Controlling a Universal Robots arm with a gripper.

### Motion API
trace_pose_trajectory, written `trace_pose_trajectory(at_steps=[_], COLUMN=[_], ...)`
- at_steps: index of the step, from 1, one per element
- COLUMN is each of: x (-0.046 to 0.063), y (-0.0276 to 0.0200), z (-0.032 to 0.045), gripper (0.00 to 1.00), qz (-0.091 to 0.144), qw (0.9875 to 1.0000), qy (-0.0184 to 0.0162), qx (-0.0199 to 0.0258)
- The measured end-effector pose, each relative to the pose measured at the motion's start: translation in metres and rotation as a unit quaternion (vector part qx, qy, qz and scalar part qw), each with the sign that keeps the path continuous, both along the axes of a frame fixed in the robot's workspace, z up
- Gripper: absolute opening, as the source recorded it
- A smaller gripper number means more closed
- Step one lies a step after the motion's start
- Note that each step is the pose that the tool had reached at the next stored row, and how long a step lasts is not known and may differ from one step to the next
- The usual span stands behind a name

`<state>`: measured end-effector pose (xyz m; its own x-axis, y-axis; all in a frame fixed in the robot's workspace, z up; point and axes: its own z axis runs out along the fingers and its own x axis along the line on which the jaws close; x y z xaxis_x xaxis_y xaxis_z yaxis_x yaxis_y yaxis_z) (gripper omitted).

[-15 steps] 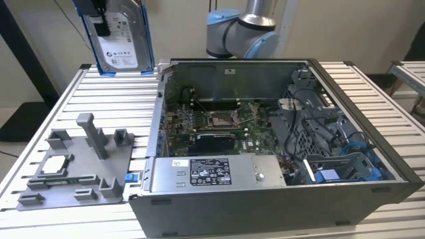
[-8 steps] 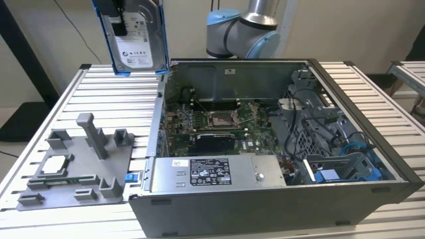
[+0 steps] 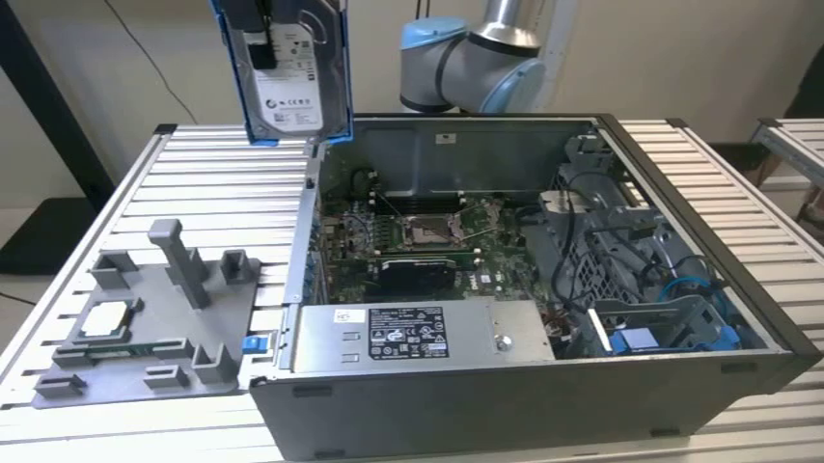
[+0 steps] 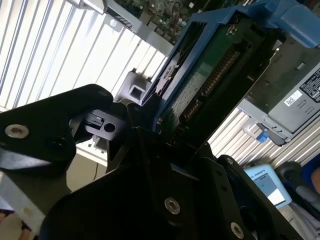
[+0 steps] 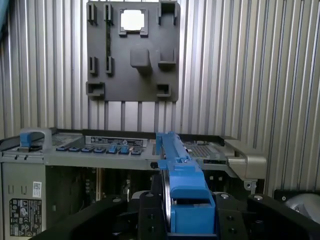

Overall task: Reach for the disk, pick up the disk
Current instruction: 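Pick up the disk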

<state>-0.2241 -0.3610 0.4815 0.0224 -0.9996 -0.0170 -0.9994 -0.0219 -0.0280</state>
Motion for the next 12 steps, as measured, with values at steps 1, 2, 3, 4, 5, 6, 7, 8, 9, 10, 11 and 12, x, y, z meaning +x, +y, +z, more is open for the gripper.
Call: trace_pose_trajectory(at_steps=[1, 2, 3, 4, 5, 6, 7, 8, 9, 10, 11, 12], x=[0.002, 0.005, 0.007, 0.009, 0.01, 0.012, 0.013, 0.015, 0.017, 0.02, 0.024, 0.027], y=[0.0, 0.0, 0.0, 0.0, 0.0, 0.0, 0.0, 0.0, 0.0, 0.0, 0.0, 0.0], z=[0.0, 0.0003, 0.0008, 0.0019, 0.003, 0.0042, 0.0053, 0.0062, 0.0068, 0.0074, 0.0077, 0.0078], gripper=[0.0, 0.0, 0.0, 0.0, 0.0, 0.0, 0.0, 0.0, 0.0, 0.0, 0.0, 0.0], qz=[0.0, 0.0, 0.0, 0.0, 0.0, 0.0, 0.0, 0.0, 0.0, 0.0, 0.0, 0.0], qw=[1.0, 1.0, 1.0, 1.0, 1.0, 1.0, 1.0, 1.0, 1.0, 1.0, 1.0, 1.0], qy=[0.0, 0.0, -0.0001, 0.0, 0.0, 0.0, 0.0, -0.0001, -0.0001, -0.0001, 0.0, 0.0], qx=[0.0, 0.0, 0.0, -0.0001, -0.0002, -0.0002, -0.0002, -0.0002, -0.0002, -0.0002, -0.0002, -0.0002])
